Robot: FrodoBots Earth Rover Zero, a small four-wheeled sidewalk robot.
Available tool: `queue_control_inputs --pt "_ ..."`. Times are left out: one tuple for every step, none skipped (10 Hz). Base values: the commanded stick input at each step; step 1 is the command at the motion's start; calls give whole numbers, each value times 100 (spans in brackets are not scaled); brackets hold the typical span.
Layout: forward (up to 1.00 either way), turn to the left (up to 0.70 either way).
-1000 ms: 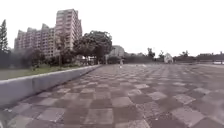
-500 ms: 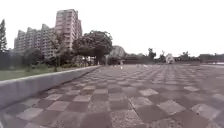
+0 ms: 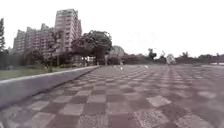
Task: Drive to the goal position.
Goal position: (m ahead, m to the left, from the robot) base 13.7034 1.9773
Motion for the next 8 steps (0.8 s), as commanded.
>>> queue_control_inputs --pt "100 0" --pt "100 0" --pt "100 0" --pt "100 0" --pt "100 0" --pt "100 0" --pt "100 0" --pt "100 0"
